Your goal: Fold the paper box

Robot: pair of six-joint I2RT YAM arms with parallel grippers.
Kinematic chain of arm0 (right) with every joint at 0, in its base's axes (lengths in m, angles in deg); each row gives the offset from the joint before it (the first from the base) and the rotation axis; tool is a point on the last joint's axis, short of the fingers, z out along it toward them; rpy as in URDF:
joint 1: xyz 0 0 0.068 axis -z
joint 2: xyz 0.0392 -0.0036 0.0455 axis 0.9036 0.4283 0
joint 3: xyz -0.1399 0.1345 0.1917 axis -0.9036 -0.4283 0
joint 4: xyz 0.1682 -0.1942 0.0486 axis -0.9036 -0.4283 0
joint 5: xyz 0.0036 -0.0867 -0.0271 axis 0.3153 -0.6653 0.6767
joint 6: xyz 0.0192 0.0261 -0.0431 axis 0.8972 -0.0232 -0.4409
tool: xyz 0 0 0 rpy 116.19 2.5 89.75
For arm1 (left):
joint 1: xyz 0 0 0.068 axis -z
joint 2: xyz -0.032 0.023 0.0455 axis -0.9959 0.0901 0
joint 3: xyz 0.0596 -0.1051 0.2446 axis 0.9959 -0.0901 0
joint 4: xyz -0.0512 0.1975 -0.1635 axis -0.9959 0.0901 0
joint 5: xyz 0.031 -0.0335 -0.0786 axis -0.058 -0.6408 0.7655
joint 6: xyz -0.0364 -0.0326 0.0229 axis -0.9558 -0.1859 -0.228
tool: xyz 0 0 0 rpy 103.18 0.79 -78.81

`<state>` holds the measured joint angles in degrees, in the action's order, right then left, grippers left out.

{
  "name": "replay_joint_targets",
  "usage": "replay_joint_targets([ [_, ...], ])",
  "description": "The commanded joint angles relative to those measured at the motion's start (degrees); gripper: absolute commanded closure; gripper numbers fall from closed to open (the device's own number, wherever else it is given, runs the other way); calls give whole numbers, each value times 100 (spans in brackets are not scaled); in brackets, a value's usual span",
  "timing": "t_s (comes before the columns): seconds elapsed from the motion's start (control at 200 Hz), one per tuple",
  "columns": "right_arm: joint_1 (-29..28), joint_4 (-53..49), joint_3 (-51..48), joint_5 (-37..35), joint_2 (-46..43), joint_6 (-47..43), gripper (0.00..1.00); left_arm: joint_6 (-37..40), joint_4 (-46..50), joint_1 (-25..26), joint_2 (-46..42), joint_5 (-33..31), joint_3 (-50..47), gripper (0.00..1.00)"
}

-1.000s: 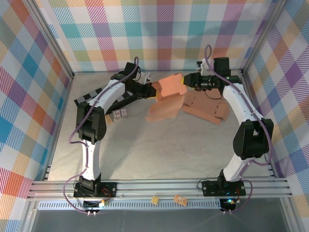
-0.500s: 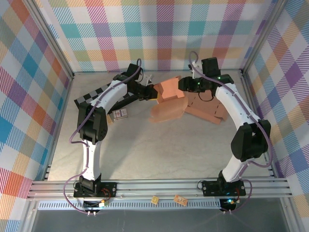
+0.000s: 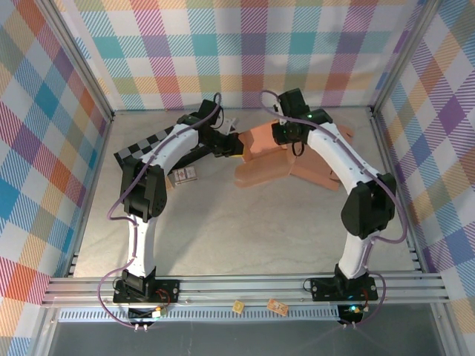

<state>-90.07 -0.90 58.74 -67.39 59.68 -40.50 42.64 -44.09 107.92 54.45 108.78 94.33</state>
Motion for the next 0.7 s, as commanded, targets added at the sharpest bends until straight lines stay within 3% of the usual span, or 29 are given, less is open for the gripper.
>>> replay_joint_targets([
  [0.0,-251,-438,425,-1258,336,48,79,192,115,208,-92,327,110,100],
  [0.25,-526,-697,574,-2394,567,190,100,165,230,347,-67,231,155,100],
  [0.48,-755,-718,633,-3298,676,87,100,108,234,441,-44,187,170,100],
  [0.695,-796,-732,592,-3383,703,108,97,9,196,459,-27,196,188,100],
])
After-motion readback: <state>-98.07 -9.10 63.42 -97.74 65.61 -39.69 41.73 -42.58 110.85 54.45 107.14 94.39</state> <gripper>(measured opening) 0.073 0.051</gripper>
